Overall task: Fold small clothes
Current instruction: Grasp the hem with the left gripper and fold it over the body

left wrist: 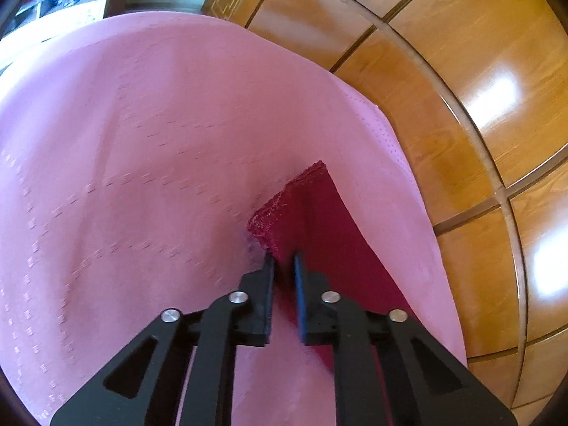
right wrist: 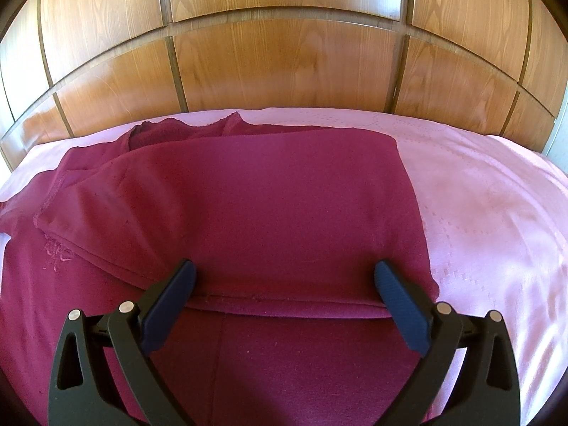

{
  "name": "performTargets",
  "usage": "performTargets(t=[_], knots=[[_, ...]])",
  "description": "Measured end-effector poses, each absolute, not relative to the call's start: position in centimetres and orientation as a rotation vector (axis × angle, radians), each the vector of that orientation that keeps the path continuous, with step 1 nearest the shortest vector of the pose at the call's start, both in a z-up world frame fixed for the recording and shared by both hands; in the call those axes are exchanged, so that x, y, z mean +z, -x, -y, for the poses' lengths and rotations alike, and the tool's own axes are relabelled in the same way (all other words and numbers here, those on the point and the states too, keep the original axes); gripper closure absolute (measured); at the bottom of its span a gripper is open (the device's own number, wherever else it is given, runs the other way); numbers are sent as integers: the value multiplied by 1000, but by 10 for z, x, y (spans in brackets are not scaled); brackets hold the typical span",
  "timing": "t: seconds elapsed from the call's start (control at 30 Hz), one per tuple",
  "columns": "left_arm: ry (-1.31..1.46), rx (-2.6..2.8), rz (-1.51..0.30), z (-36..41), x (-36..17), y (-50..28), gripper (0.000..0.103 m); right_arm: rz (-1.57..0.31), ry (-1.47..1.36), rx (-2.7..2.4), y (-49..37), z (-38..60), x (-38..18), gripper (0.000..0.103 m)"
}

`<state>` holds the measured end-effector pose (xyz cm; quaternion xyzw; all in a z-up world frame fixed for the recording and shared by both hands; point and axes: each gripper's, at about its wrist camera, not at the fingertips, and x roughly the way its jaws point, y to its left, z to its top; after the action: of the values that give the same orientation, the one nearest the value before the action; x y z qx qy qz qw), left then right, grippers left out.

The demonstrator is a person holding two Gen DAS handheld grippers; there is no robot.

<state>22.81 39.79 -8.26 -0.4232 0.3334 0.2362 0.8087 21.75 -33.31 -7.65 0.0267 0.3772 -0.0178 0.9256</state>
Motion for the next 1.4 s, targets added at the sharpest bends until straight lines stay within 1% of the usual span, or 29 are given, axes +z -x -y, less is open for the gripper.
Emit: performTargets(t=[0.1,0.2,0.33,0.47,0.57,0.67,0.83,0.87,0.9,0.93,1.0,1.07,1.1,1.17,1.23,1.3,1.4], knots=[[880,462,-680,-386,-72,-227,97,-773,-56,-38,-217,333,-76,3],[814,364,-631,-361,-49,-224,97,-773,-56,-37,-218,333,-76,3],[698,190,-578,-301,-14,-224,97,-773,-56,-37,-218,333,-76,3],[560,-5,-580,-211,6,-228,97,-774,-56,-37,-218,333,-76,3],[467,-119,-611,-146,5,-233,97,-773,-58,-35,-219,333,-76,3],[378,-192,-671,-85,-8,-240,97,-773,-59,-35,-219,333,-76,3],[316,-232,-769,-30,-37,-250,97,-773,-64,-34,-219,333,-75,3],[302,-228,-792,-22,-43,-253,94,-774,-65,-35,-219,333,-75,3],[295,-231,-804,-20,-48,-254,84,-775,-66,-34,-219,333,-74,3],[289,-237,-813,-18,-50,-255,79,-776,-70,-31,-219,334,-73,3],[259,-230,-808,-16,-47,-247,57,-771,-83,-29,-217,336,-68,4],[248,-232,-767,-24,-36,-232,49,-750,-100,-36,-213,337,-59,6],[242,-226,-741,-29,-30,-223,48,-736,-119,-31,-211,336,-53,8],[237,-186,-702,-39,-22,-210,48,-710,-203,35,-207,330,-39,16],[253,-109,-687,-56,-21,-197,43,-707,-293,160,-211,312,-26,29],[273,-54,-703,-70,-28,-191,42,-732,-349,277,-219,291,-22,37],[318,7,-752,-87,-46,-183,42,-810,-417,458,-244,243,-22,40]])
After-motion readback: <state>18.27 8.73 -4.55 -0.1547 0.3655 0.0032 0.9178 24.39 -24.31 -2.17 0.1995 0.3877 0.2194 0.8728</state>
